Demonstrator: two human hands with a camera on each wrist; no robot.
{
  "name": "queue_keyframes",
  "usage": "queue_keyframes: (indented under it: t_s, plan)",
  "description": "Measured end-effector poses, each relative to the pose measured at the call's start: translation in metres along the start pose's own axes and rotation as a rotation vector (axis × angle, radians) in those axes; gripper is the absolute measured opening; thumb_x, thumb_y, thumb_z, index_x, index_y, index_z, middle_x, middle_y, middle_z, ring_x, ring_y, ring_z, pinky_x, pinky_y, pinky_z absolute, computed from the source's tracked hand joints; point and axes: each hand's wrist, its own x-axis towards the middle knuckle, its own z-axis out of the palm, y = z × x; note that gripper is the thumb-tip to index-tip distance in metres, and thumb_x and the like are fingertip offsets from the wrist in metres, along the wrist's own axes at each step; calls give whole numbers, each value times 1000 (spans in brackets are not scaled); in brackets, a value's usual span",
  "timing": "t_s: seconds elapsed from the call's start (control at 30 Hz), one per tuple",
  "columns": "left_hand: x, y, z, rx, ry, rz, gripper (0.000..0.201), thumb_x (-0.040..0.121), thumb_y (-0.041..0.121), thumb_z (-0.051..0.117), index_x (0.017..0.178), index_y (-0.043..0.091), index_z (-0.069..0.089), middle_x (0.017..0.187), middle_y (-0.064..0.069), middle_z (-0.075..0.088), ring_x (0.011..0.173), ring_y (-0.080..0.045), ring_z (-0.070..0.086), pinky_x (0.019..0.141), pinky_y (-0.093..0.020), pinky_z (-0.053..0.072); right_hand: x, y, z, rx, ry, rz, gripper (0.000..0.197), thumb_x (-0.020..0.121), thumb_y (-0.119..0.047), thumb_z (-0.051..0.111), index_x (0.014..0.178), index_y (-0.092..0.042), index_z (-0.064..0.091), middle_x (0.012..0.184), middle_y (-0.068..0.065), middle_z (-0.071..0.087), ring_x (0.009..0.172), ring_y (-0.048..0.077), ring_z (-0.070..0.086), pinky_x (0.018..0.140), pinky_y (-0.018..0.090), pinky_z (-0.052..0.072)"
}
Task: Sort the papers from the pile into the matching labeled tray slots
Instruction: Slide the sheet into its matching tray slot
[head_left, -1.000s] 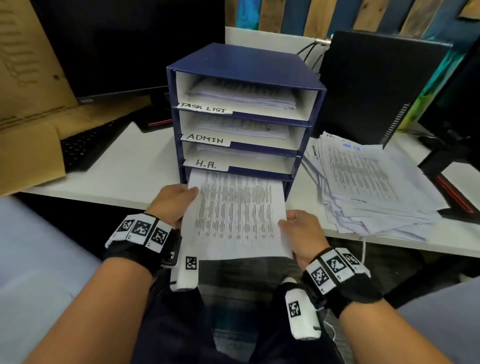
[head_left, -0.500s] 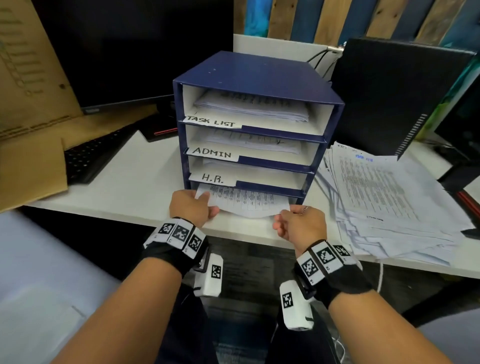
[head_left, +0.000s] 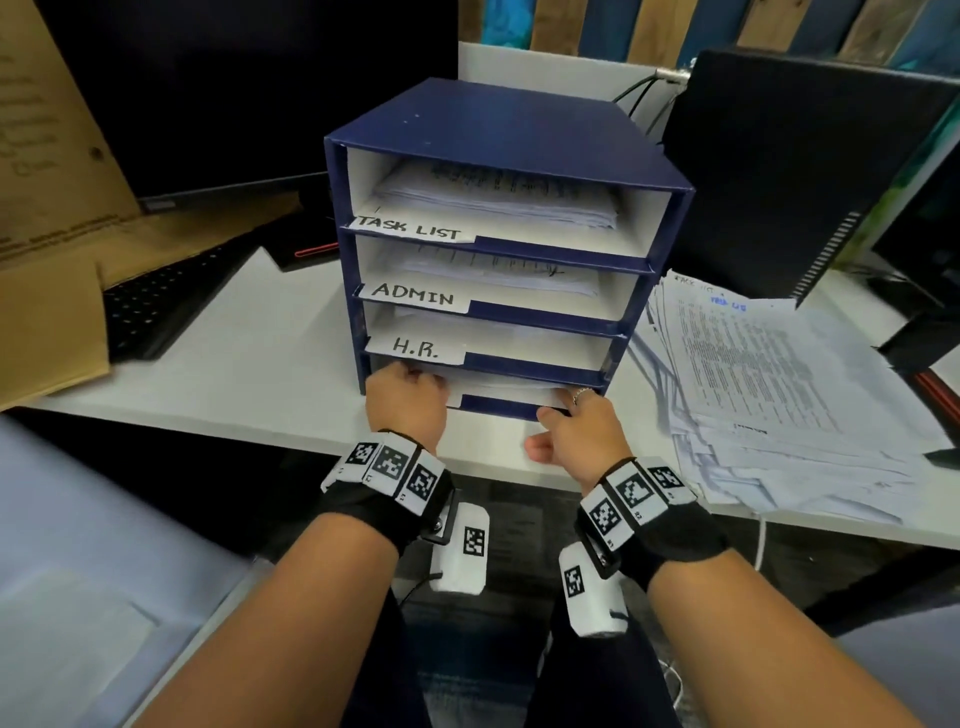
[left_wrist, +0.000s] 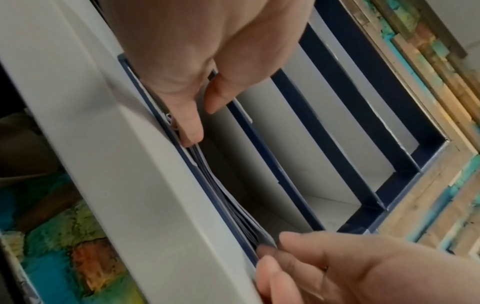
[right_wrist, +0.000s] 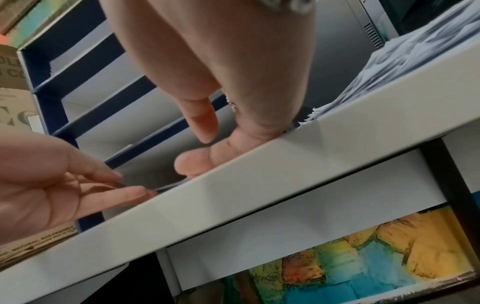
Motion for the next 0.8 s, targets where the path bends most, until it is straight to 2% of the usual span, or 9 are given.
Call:
queue_keyframes:
  t_s: [0.1,0.17,0.23,0.33,0.43,0.57,0.63,0.7,0.8]
  plan:
    - [0,-4,-3,45,-1,34,18,77,6,58,59,9,59,61,-9,62,58,-25,57,65,-37,52,-4,-1,-5,10,-38,12,33,99,-8,56,131,-9,51,82,-1,62,75,29,75,85,46,61]
    - [-9,-4,-6,26,21,-1,17,75,12,56,62,20,61,71,-7,69,66,-27,67,74,-36,57,-12,-2,-11,4,-56,0,43,99,-8,57,141,-9,49,88,-6,59,77,30,76,83,44,62]
    - [-25,-1,-3,9,6,-8,21,81,10,56,72,25,67,81,-5,73,76,-26,72,79,-41,60,-24,-7,-23,-6,-58,-22,29,98,-8,58,127,-8,61,91,0,65,71,28,75,75,39,63]
    - [-55,12,16,74,-150,31,27,90,2,50,82,20,69,82,-1,75,71,-20,69,75,-38,60,-27,-15,-50,-158,52,-100,13,97,-13,55,98,-11,67,83,5,75,55,20,67,57,29,54]
    - [-85,31,43,163,-400,44,25,95,2,47,89,12,68,85,-5,74,67,-16,64,66,-29,57,-14,-16,-88,-390,303,-176,19,97,-21,53,92,-9,68,76,5,75,67,18,68,66,27,52]
    - [-116,50,87,215,-698,37,26,95,0,41,100,4,67,92,-14,72,64,-17,58,54,-23,48,10,-7,-140,-718,413,-152,22,96,-22,52,104,-12,70,105,12,70,93,33,64,77,31,47]
    - [-125,54,111,237,-767,59,27,94,0,41,101,5,66,91,-11,71,66,-18,57,59,-27,50,18,4,-159,-880,343,-83,27,98,-26,50,114,-13,67,115,12,68,102,34,63,86,36,49]
    - [-125,53,135,275,-770,105,22,92,4,48,99,12,67,93,-5,73,74,-18,62,74,-32,56,19,12,-171,-1004,294,-1,30,99,-34,47,113,-16,66,113,10,68,101,31,63,92,41,51]
    - [-118,53,167,358,-737,191,21,92,15,54,109,19,67,110,-3,70,96,-24,67,87,-39,57,17,17,-189,-1129,377,-20,30,98,-37,47,112,-20,68,112,7,69,105,30,62,94,41,49]
